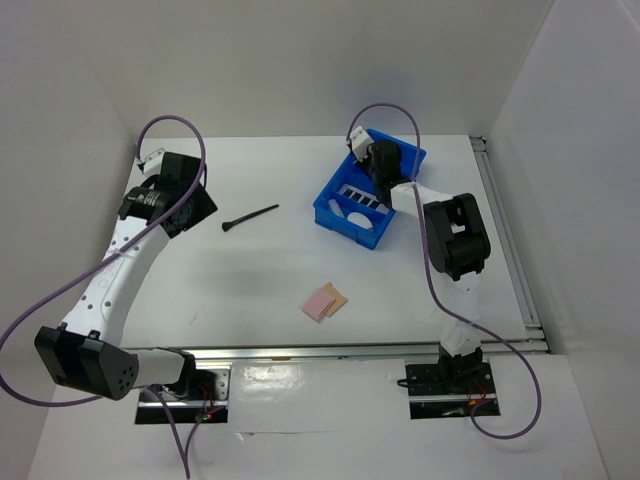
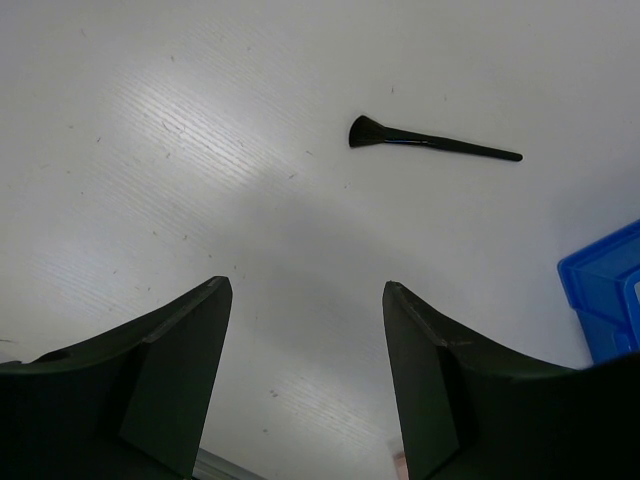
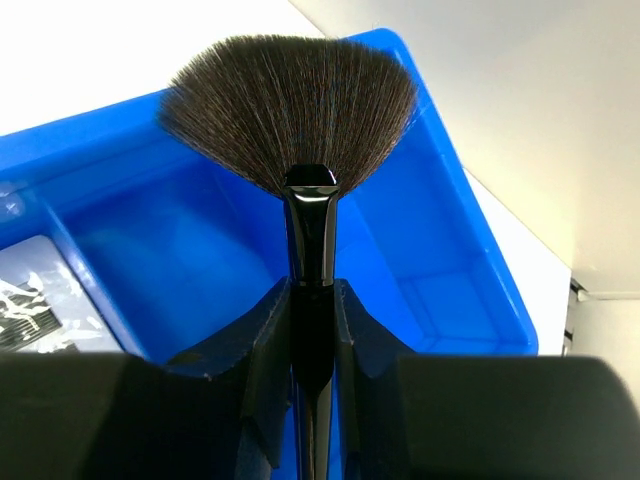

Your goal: Organize the makeup

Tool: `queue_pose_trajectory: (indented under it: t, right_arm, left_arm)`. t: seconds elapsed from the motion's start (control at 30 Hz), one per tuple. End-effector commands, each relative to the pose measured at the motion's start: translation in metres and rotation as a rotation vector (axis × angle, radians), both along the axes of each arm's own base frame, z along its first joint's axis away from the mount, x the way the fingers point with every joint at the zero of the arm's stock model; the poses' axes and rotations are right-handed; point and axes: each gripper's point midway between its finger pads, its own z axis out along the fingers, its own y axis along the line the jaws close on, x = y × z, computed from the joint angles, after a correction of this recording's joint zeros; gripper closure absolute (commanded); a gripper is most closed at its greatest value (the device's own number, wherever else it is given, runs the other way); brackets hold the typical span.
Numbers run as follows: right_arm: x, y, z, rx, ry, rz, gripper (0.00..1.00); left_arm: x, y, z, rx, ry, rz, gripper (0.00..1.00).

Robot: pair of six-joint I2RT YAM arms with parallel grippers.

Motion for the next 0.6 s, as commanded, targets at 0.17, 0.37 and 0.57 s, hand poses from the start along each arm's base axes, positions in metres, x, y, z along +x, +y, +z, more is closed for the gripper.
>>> queue_pose_trajectory:
  t: [0.17,0.37,0.57]
  right_arm:
    - [0.004,0.002,0.046,0.058,-0.116,0.007,0.53]
    - [0.005,-0.001,0.085,0.083,-0.188,-0.014,0.44]
    - [0.0,0.029,0.125,0.154,-0.184,0.038,0.53]
  left_arm:
    - [0.003,0.0,0.007,-0.006,-0.022,0.005,0.25]
    - [0.003,-0.002,0.006,-0.014,-0.021,-0.002,0.25]
    - [0.002,-0.001,0.01,-0.017,-0.031,-0.002,0.25]
